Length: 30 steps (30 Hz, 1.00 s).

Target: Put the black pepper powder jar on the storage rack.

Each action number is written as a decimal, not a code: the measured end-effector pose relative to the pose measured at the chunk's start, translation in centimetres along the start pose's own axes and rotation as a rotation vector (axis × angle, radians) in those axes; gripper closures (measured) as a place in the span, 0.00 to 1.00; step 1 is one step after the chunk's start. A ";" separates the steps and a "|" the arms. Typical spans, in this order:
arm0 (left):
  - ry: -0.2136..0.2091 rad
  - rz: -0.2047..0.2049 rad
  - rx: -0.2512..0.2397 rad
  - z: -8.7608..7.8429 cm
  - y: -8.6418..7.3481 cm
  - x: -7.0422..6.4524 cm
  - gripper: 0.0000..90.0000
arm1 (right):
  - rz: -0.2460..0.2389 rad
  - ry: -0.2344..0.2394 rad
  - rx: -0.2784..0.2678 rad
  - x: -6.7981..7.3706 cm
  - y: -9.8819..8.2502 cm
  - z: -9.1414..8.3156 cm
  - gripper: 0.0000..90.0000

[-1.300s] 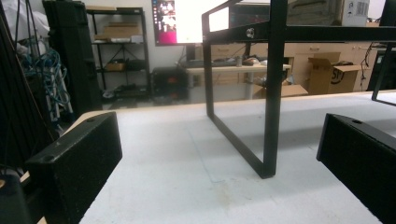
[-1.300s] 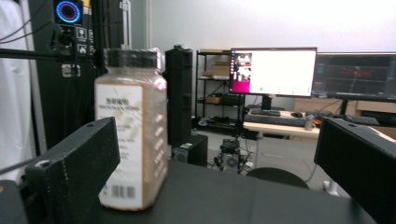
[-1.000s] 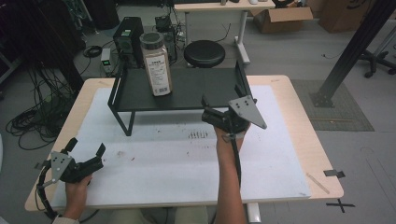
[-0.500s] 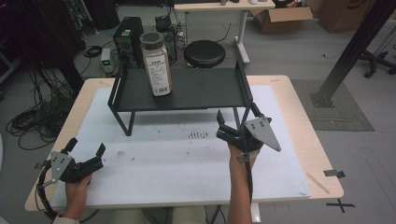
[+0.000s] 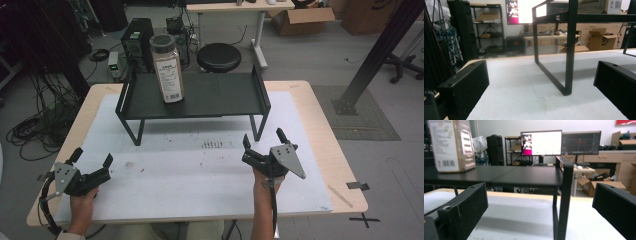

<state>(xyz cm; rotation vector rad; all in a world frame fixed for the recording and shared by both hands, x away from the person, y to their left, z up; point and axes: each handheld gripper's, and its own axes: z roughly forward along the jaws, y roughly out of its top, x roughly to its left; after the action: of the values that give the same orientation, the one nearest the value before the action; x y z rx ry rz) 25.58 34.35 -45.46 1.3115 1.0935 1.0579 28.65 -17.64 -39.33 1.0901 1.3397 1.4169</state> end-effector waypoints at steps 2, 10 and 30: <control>0.000 0.000 0.000 0.0 0.0 0.0 0.00 | 0.001 -0.006 0.006 -0.2 -0.6 -0.1 0.00; 0.000 0.000 -0.001 0.0 0.0 0.0 0.00 | -0.008 -0.022 0.026 -0.8 -3.3 -0.6 0.00; 0.001 0.003 0.001 0.0 0.0 -0.1 0.00 | -0.015 -0.017 0.037 -0.9 -5.9 -1.0 0.00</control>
<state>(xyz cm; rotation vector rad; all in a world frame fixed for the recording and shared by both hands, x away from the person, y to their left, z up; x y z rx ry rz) 25.59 34.29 -45.46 1.3142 1.0933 1.0607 28.02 -18.59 -45.26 1.1118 1.3644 1.3732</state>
